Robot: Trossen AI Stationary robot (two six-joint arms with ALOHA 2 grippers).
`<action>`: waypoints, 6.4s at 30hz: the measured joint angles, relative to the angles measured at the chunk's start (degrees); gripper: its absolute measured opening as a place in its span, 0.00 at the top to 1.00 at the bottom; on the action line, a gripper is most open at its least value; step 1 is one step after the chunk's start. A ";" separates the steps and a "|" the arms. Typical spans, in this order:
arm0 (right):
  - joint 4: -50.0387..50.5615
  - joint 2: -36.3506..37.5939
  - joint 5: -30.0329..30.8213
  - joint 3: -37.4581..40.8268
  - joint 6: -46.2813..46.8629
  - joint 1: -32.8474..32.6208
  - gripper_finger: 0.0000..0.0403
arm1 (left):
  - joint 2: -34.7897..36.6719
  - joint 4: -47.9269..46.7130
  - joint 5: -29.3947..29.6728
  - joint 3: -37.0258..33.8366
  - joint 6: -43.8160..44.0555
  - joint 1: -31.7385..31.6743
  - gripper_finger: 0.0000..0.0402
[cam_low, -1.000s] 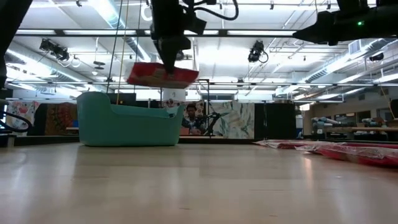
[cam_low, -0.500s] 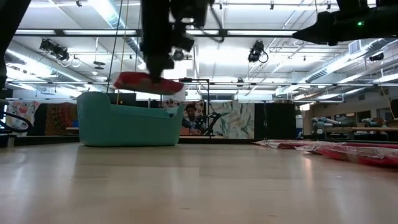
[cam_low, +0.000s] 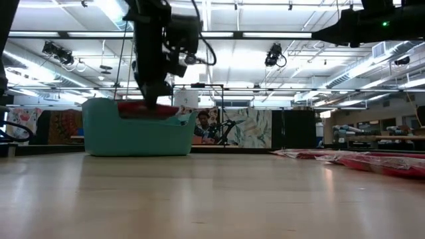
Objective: Sort popcorn bags into baskets
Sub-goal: Put the popcorn bag into the bin
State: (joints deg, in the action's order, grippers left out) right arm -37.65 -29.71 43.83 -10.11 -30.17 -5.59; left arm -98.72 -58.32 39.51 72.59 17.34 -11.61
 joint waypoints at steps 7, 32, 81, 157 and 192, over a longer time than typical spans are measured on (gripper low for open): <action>0.09 0.00 0.02 0.00 0.00 0.03 0.97 | -0.07 5.98 -1.51 -6.22 -1.92 -5.02 0.88; -0.06 0.00 -0.33 0.00 0.00 0.09 0.97 | -2.15 17.37 -3.64 9.14 -12.69 4.35 0.65; 28.63 -10.89 -4.92 -7.01 23.77 18.35 0.99 | -17.21 42.34 -19.41 14.44 -24.72 3.57 0.75; 41.67 -59.57 -53.50 -28.29 23.57 18.69 0.98 | -0.70 18.91 -21.83 6.52 -14.97 10.77 0.81; 36.44 -19.98 9.87 -13.35 31.56 27.61 0.98 | -22.11 54.52 -36.39 6.61 -18.36 12.21 0.81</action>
State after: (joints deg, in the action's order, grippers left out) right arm -1.21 -49.70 53.70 -23.46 1.39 22.02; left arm -120.82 -3.80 3.12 79.20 -1.02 0.60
